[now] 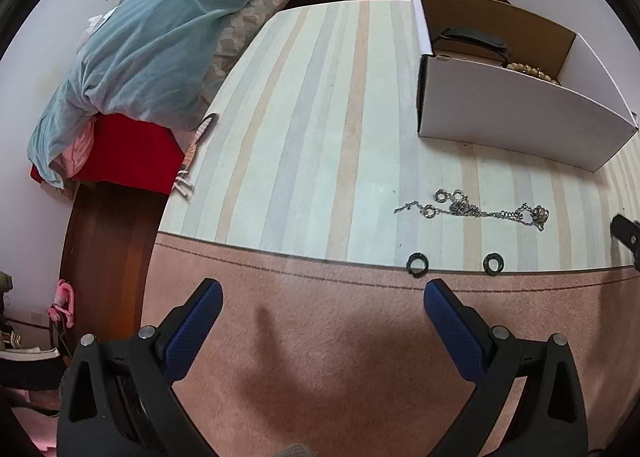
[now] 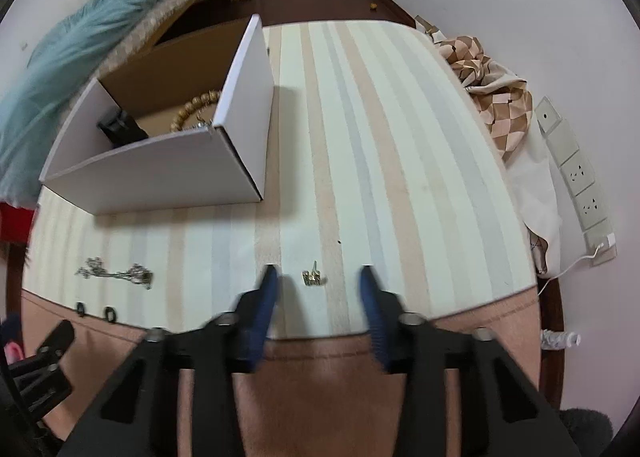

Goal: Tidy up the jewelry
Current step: 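Grasp a small black ring with the left tool while the right tool grasps the small metal charm, then lower the black ring into the box with the left tool while the right tool releases the charm there, then lift both open tools away from the box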

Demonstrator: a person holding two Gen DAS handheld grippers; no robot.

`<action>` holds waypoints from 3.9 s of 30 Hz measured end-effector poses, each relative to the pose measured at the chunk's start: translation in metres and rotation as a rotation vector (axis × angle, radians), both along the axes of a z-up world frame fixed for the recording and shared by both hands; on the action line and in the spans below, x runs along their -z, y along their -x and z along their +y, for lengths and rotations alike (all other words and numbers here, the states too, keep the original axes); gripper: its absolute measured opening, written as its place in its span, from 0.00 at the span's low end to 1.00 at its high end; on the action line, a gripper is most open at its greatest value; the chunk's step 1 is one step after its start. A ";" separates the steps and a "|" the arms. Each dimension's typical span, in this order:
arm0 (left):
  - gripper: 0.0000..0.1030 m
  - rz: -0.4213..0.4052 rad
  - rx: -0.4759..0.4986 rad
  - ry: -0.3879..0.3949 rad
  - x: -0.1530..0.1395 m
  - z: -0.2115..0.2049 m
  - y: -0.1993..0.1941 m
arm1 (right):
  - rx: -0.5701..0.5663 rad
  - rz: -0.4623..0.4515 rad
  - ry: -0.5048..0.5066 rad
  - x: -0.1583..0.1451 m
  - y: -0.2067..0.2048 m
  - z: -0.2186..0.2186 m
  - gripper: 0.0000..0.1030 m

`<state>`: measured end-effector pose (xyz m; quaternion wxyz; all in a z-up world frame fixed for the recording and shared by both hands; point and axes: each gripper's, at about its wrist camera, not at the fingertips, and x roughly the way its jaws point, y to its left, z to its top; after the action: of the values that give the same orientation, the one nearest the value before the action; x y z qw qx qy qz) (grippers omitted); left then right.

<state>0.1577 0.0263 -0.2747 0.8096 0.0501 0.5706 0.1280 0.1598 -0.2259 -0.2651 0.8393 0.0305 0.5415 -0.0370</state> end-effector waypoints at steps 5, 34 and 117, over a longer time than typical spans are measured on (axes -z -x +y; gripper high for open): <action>1.00 -0.002 0.027 0.022 0.000 -0.012 -0.002 | 0.004 -0.029 0.003 -0.001 0.006 0.000 0.09; 0.09 -0.058 0.219 0.180 0.002 -0.073 -0.002 | 0.099 -0.083 -0.059 -0.041 0.045 -0.032 0.09; 0.99 -0.331 0.160 0.173 -0.185 -0.004 0.001 | -0.037 -0.151 0.034 -0.199 0.024 0.028 0.98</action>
<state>0.1568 0.0226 -0.0899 0.9013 0.0040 0.4327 0.0203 0.1356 -0.1980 -0.0663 0.8787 0.0090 0.4765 -0.0284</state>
